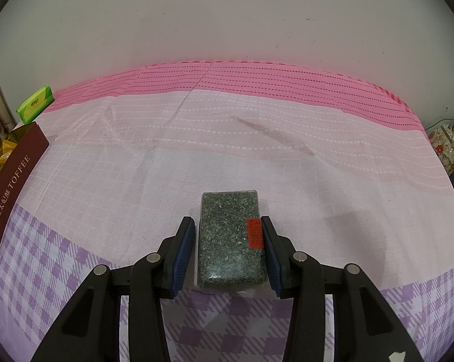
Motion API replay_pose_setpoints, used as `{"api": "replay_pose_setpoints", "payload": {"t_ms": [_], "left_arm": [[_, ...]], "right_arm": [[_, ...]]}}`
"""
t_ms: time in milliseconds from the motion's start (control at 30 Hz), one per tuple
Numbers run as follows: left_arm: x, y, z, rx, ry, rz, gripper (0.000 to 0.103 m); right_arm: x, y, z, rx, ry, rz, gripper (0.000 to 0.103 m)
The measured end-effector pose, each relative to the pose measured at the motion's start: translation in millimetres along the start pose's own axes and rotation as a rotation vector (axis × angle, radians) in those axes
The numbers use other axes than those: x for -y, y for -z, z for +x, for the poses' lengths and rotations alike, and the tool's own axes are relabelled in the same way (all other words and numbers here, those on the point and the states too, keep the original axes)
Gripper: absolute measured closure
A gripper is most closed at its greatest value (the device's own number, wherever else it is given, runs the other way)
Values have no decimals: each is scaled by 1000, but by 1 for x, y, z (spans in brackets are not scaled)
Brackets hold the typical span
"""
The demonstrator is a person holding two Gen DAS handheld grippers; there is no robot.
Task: Organize snacks
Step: 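Open the left gripper to drop the blue-ended candy into the tin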
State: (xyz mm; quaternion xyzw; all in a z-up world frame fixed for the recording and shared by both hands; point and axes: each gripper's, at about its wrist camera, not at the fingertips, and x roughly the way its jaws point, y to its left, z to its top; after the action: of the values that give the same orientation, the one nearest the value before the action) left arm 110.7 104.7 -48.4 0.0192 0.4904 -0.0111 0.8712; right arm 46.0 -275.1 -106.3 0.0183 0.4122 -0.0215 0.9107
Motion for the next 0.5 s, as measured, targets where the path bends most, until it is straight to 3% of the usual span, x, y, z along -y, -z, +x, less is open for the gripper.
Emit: {"api": "replay_pose_setpoints", "payload": {"t_ms": [200, 500], "left_arm": [[-5, -1, -11, 26, -19, -6, 57], [-21, 17, -34, 72, -115, 25, 51]], "right_arm": [[0, 0, 0, 0, 0, 0, 62], [0, 0, 0, -1, -1, -2, 60]]}}
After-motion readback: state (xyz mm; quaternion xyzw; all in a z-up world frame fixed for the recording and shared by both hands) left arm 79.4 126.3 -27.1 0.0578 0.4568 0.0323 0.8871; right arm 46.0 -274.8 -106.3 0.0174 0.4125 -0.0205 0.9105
